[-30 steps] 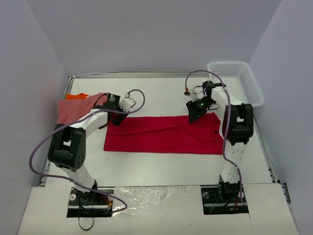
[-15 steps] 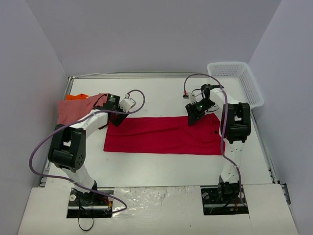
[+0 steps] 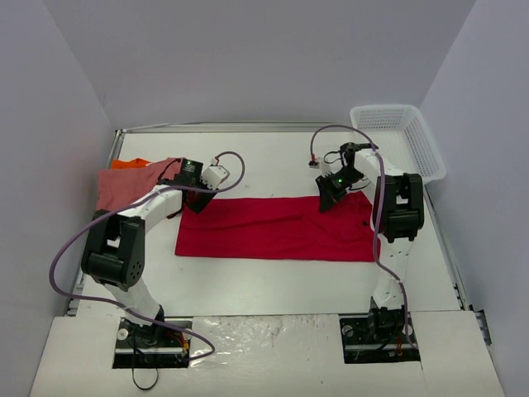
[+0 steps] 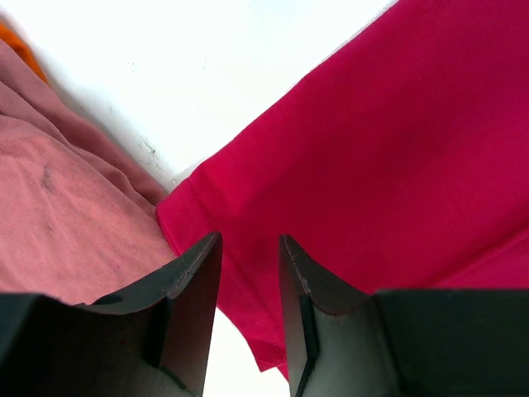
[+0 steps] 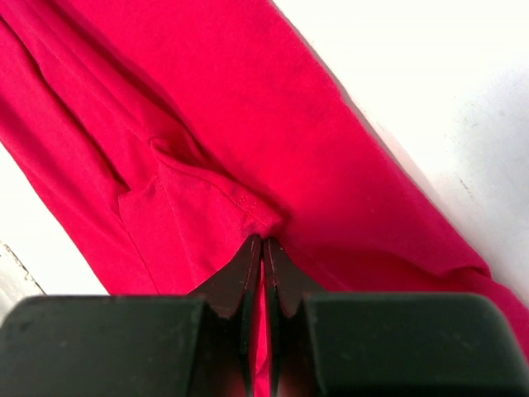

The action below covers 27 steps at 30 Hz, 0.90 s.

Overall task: Fold and stack the t-shirts
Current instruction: Fold the other side of the tshirt into a rectangle

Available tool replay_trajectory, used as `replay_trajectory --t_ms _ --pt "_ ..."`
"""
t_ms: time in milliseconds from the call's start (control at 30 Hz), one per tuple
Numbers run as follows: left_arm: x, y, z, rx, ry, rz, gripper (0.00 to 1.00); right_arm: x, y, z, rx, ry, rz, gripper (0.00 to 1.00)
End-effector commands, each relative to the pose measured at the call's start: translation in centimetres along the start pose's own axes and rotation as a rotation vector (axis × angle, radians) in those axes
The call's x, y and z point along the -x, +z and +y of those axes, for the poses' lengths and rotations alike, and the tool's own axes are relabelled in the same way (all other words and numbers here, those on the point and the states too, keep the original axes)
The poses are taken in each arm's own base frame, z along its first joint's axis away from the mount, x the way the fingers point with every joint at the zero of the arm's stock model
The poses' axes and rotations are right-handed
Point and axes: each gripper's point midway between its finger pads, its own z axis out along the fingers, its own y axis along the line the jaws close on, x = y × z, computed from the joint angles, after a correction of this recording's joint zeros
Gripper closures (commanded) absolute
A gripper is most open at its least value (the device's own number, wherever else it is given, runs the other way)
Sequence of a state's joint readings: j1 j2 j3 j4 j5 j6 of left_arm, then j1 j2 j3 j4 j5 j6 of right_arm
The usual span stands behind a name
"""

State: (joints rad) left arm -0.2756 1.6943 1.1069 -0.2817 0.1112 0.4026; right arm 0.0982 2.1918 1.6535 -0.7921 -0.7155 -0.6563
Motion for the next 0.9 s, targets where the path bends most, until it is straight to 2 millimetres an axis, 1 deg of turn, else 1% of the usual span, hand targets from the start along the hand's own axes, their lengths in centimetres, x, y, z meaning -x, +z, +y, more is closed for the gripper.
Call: replay_trajectory --t_ms 0,167,267,467,600,867 --pt "2.1 -1.6 0.8 0.034 -0.003 -0.063 0.68 0.1 -1.5 2.1 0.032 0.002 0.003 1.00" --pt "2.2 -2.0 0.9 0.044 -0.002 -0.070 0.68 0.2 -2.9 3.3 0.021 -0.019 -0.010 1.00" --pt "2.3 -2.2 1.1 0.051 0.000 -0.073 0.68 0.5 -3.8 4.5 0.012 -0.044 -0.022 1.00" --pt "2.6 -2.8 1.4 0.064 0.003 -0.087 0.68 0.1 -4.4 6.3 0.011 -0.072 -0.012 1.00" --pt "2.6 -2.9 1.3 0.065 0.004 -0.090 0.68 -0.6 -4.1 6.9 0.011 -0.080 0.019 1.00" --pt "2.4 -2.9 1.3 0.068 0.007 -0.085 0.68 -1.6 -2.9 9.0 0.062 -0.114 0.076 1.00"
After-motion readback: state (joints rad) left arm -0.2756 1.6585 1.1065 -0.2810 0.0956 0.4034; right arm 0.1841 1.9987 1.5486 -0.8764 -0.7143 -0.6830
